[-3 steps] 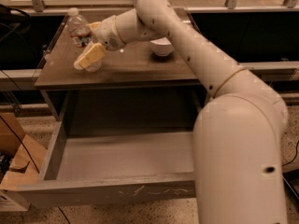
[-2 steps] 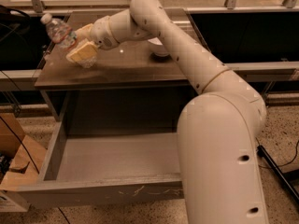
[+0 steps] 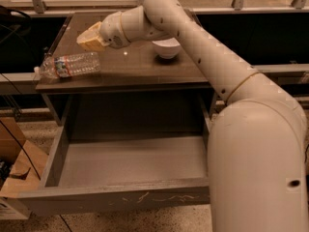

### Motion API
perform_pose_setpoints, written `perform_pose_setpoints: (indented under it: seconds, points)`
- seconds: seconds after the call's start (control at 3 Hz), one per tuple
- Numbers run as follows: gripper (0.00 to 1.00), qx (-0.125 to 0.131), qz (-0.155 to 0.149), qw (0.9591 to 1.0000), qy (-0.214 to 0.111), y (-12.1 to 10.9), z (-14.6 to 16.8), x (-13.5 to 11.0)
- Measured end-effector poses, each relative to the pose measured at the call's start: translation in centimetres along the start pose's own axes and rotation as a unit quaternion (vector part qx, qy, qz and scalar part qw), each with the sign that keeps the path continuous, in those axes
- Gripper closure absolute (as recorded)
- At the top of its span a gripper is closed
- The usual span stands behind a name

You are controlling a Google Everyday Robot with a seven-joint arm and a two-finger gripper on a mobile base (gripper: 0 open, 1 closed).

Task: Place water bottle into top drawer

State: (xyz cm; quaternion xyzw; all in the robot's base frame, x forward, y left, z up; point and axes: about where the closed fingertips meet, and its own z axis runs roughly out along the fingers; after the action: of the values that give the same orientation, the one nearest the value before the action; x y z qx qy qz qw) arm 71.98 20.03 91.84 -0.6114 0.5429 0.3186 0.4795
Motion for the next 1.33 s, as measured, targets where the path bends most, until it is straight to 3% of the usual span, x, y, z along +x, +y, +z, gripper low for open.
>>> perform_pose_setpoints:
  seconds: [0.33,1.0,1.33]
  points:
    - [0.85,-0.001,-0.018,0.9998,0.010,1.05,-0.36,-0.34]
    - [0.38,-0.028,-0.043,0.9985,0.016,1.12,0.24,0.23]
    - [0.07,-0.045,-0.064,0.9969,0.007,0.32,-0.71,0.39]
